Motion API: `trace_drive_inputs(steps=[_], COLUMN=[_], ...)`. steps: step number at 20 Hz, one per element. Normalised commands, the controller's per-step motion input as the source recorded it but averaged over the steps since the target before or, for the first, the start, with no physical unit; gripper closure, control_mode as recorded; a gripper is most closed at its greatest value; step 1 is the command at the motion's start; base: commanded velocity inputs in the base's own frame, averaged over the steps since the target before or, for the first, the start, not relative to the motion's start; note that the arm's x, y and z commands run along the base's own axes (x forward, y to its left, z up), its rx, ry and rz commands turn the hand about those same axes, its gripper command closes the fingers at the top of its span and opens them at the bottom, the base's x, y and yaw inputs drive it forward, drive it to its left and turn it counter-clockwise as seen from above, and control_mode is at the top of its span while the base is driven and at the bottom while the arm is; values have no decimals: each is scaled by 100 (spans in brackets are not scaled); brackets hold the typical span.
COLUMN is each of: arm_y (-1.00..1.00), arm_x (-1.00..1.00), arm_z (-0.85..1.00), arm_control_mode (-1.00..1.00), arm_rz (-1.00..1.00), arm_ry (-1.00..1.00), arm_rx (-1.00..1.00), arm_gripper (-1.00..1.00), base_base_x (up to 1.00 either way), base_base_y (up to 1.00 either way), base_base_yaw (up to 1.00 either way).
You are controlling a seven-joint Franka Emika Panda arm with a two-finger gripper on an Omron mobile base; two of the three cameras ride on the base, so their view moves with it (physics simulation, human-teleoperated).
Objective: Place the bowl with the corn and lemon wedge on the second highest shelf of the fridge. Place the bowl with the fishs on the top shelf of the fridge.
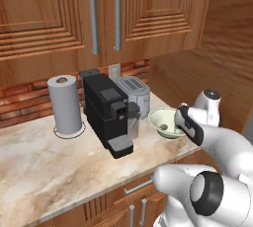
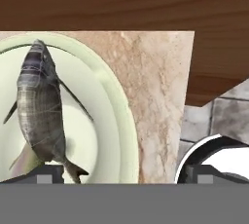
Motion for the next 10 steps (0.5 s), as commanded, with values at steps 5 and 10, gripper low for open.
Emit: trace_drive_inputs(steps=[5, 10], arm_y=[0, 0], arm_x=[32, 20], arm_z=[-12, -13], arm_control_mode=[-100, -100], arm_rz=[0, 0], arm_ry=[4, 6], arm_rx=[0, 0], arm_gripper=[-100, -100], base_base_x=[0, 0], base_base_y=[0, 0], base_base_yaw=[0, 0])
